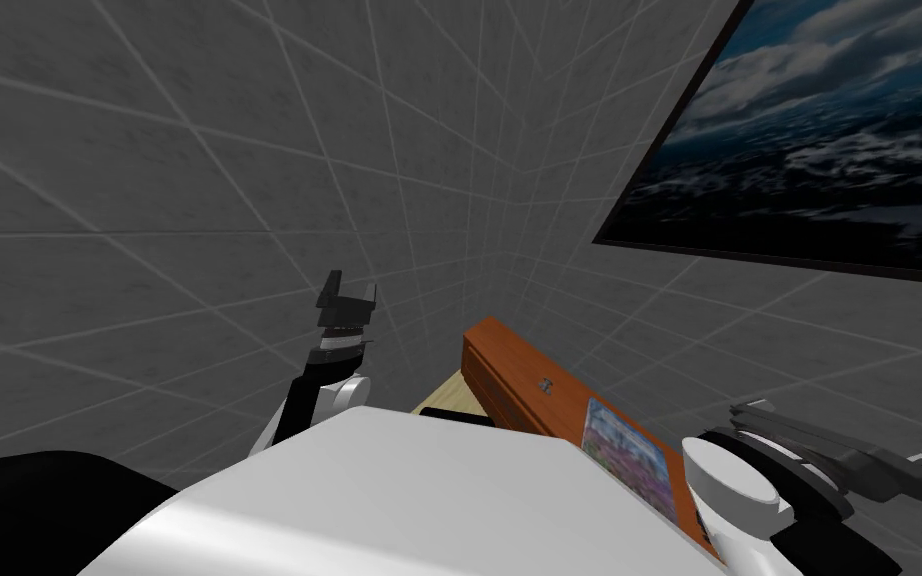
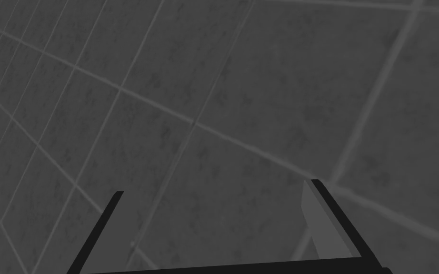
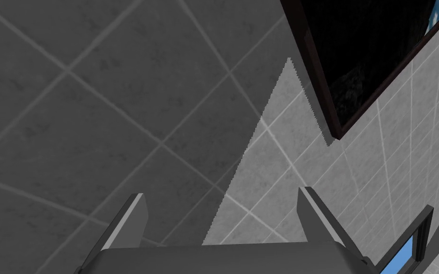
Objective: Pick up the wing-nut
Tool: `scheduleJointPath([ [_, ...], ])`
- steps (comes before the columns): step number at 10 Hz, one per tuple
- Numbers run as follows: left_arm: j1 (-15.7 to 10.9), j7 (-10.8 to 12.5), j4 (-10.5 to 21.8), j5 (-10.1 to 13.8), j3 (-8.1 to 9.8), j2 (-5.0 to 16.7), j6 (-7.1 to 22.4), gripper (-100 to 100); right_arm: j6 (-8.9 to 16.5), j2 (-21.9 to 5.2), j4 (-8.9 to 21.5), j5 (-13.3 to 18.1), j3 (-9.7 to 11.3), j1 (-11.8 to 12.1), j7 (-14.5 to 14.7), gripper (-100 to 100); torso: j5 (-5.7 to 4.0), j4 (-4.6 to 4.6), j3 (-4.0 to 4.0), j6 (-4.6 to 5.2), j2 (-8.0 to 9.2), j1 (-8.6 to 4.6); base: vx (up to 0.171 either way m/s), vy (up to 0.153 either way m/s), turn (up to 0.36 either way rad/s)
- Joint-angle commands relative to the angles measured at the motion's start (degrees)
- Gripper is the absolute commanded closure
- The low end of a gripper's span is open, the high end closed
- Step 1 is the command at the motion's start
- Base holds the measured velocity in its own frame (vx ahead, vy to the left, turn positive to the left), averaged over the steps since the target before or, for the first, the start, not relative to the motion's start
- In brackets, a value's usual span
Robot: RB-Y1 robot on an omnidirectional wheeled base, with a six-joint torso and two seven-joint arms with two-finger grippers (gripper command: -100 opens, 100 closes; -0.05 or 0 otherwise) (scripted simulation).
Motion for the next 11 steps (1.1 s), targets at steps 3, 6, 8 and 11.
scheduleJointPath([
  [3,0.02,0.00,0.00,0.00,0.01,0.00,0.00,0,0.06,-0.33,1.60,-6.48,-1.20,-0.33,1.79,-100,-0.02,-0.01,-0.02,0.10,-0.04,0.00,-0.018,-0.024,0.063],
  [6,0.02,0.00,0.00,0.00,0.01,0.00,0.00,0,-0.04,-1.34,5.00,-11.66,-3.55,-1.16,4.44,-100,-0.02,0.00,-0.01,0.08,-0.01,-0.06,-0.030,-0.032,0.189],
  [8,0.02,0.00,0.00,0.00,0.01,0.00,0.00,0,-0.11,-2.27,7.67,-15.11,-5.87,-2.02,7.11,-100,0.00,-0.01,-0.03,0.10,-0.06,0.07,-0.023,-0.012,0.167],
  [11,0.02,0.00,0.00,0.00,0.01,0.00,0.00,0,-0.11,-2.27,8.44,-19.34,-5.87,-2.02,7.11,-100,-0.02,0.00,0.00,0.12,-0.02,-0.02,-0.026,-0.026,0.053],
])
